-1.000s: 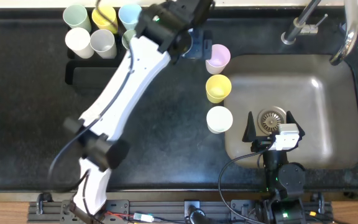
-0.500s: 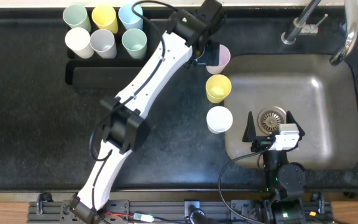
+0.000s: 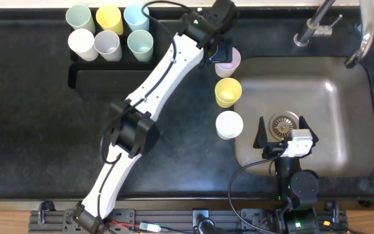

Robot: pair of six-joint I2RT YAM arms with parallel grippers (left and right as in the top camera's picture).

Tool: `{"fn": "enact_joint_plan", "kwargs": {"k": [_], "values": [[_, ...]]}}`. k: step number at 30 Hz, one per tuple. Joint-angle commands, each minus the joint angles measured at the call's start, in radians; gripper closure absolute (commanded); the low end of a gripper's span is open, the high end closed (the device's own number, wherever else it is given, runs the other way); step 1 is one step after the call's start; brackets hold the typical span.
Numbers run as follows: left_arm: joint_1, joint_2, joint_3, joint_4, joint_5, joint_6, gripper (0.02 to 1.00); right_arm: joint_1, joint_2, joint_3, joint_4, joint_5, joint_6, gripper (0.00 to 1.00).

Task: Store Cups

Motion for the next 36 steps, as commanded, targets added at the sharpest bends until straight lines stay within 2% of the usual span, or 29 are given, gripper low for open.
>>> {"fn": "enact_joint_plan", "kwargs": {"k": [1, 3, 6, 7, 9, 18, 21, 26, 32, 36], "values": [[-0.015, 0.027, 0.026, 0.02, -0.005, -0.009, 0.386, -0.002, -0.008, -0.013, 0.005, -0.008, 0.0, 0.005], [-0.017, 0.027, 0.026, 0.021, -0.004, -0.009, 0.437, -0.002, -0.008, -0.013, 0.005, -0.008, 0.0, 0.003], [-0.023, 0.027, 0.026, 0.021, -0.004, -0.009, 0.443, -0.002, -0.008, -0.013, 0.005, -0.008, 0.0, 0.003], [-0.025, 0.027, 0.026, 0.023, -0.004, -0.009, 0.474, -0.002, -0.008, -0.013, 0.005, -0.008, 0.0, 0.003], [-0.027, 0.027, 0.026, 0.028, -0.003, -0.009, 0.597, -0.002, -0.008, -0.013, 0.005, -0.008, 0.0, 0.003], [-0.027, 0.026, 0.026, 0.063, 0.014, 0.033, 0.985, -0.002, -0.008, -0.013, 0.005, -0.008, 0.0, 0.003], [-0.024, 0.0, 0.024, 0.043, 0.002, 0.04, 0.985, -0.002, -0.008, -0.013, 0.005, -0.008, 0.0, 0.003], [0.004, -0.173, -0.064, 0.028, -0.072, 0.039, 0.985, -0.002, -0.008, -0.013, 0.005, -0.008, 0.0, 0.007], [0.101, -0.58, -0.399, 0.135, -0.212, -0.023, 0.985, -0.002, -0.008, -0.013, 0.005, -0.008, 0.0, 0.003], [0.238, -0.838, -0.65, 0.156, -0.243, -0.121, 0.985, -0.002, -0.008, -0.013, 0.005, -0.008, 0.0, 0.003]]}}
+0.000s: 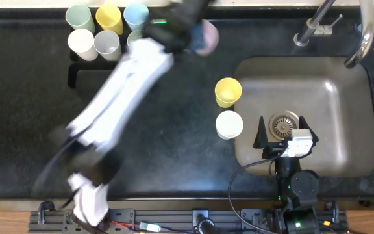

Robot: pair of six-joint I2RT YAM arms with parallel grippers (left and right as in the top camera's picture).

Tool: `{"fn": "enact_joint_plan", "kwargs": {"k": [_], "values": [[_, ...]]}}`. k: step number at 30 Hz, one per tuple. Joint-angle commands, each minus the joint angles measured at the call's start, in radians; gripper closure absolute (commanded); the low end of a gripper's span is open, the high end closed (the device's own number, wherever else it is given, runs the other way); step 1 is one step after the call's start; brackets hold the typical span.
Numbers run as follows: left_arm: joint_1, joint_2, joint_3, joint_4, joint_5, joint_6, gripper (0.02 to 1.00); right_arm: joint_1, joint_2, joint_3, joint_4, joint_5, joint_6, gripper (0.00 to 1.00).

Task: Store Cups

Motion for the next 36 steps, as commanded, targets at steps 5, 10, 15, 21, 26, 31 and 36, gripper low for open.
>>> {"fn": "enact_joint_plan", "kwargs": {"k": [5, 10, 15, 21, 26, 31, 36], "values": [[0.32, -0.44, -0.399, -0.054, -0.117, -0.321, 0.985, -0.002, -0.008, -0.013, 0.005, -0.008, 0.0, 0.005], [0.451, -0.472, -0.494, -0.137, -0.117, -0.472, 0.985, -0.002, -0.008, -0.013, 0.005, -0.008, 0.0, 0.005], [0.529, -0.436, -0.558, -0.131, -0.128, -0.585, 0.985, -0.002, -0.008, -0.013, 0.005, -0.008, 0.0, 0.003], [0.586, -0.356, -0.565, -0.12, -0.075, -0.596, 0.985, -0.002, -0.008, -0.013, 0.005, -0.008, 0.0, 0.003], [0.592, -0.267, -0.565, -0.066, -0.039, -0.595, 0.985, -0.002, -0.008, -0.013, 0.005, -0.008, 0.0, 0.003], [0.592, -0.187, -0.565, 0.01, -0.019, -0.596, 0.985, -0.002, -0.008, -0.013, 0.005, -0.008, 0.0, 0.005], [0.592, -0.139, -0.565, 0.043, -0.019, -0.597, 0.985, -0.002, -0.008, -0.013, 0.005, -0.008, 0.0, 0.003]]}}
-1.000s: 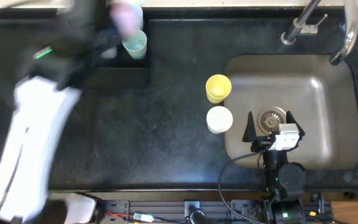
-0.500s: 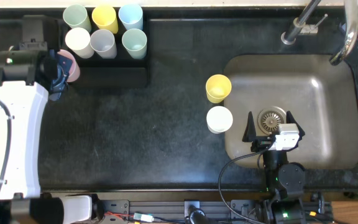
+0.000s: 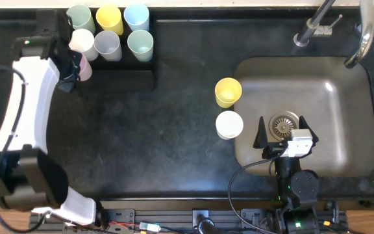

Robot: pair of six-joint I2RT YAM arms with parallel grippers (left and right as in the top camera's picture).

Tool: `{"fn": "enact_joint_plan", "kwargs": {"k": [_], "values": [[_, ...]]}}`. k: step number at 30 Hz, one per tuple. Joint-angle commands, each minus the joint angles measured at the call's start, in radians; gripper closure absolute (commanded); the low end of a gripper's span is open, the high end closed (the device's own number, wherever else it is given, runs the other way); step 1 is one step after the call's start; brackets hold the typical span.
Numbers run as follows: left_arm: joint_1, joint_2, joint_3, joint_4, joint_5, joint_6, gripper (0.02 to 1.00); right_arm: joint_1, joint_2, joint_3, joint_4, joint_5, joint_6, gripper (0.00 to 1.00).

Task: Store Cups

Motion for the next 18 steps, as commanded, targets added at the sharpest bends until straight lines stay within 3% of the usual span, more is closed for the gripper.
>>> {"fn": "enact_joint_plan", "kwargs": {"k": [1, 18], "values": [[0.005, 0.031, -0.005, 0.019, 0.005, -0.019, 0.985, -0.002, -0.008, -0.013, 0.005, -0.007, 0.0, 0.005], [0.005, 0.104, -0.005, 0.062, -0.048, -0.027, 0.982, -0.002, -0.008, -0.013, 0.005, -0.007, 0.0, 0.003]]}}
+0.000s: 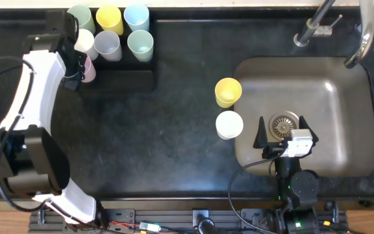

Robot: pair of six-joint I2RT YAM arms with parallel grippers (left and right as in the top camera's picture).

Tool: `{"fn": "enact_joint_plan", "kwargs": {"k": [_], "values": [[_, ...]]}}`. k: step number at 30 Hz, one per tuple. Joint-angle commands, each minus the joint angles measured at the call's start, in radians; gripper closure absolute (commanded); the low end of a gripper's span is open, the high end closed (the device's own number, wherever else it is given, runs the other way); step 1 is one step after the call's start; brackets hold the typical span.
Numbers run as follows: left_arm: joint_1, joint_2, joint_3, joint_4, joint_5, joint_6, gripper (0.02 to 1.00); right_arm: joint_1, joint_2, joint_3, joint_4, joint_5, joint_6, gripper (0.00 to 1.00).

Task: Store Cups

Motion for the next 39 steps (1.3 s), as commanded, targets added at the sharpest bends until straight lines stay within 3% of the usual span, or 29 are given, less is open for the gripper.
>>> {"fn": "enact_joint_plan", "kwargs": {"k": [1, 13, 22, 27, 31, 33, 38, 39], "values": [[0.005, 0.018, -0.005, 0.012, -0.043, -0.026, 0.985, -0.002, -0.008, -0.013, 0.005, -0.008, 0.0, 0.003], [0.006, 0.074, -0.005, 0.036, -0.031, -0.029, 0.978, -0.002, -0.008, -0.013, 0.005, -0.008, 0.0, 0.003], [0.004, 0.032, -0.005, 0.026, -0.049, -0.029, 0.614, -0.002, -0.008, -0.013, 0.005, -0.008, 0.0, 0.005], [-0.025, -0.142, -0.005, -0.017, -0.119, -0.014, 0.531, -0.002, -0.008, -0.013, 0.005, -0.008, 0.0, 0.005], [-0.078, -0.303, -0.005, 0.025, -0.147, 0.119, 0.505, -0.002, -0.008, -0.013, 0.005, -0.008, 0.0, 0.005], [-0.131, -0.37, -0.004, 0.09, -0.152, 0.251, 0.478, -0.002, -0.008, -0.013, 0.005, -0.008, 0.0, 0.005], [-0.33, -0.433, 0.03, 0.184, -0.134, 0.515, 0.196, -0.002, -0.008, -0.013, 0.005, -0.007, 0.0, 0.007], [-0.376, -0.428, 0.045, 0.182, -0.115, 0.548, 0.194, -0.002, -0.008, -0.013, 0.005, -0.008, 0.0, 0.005]]}}
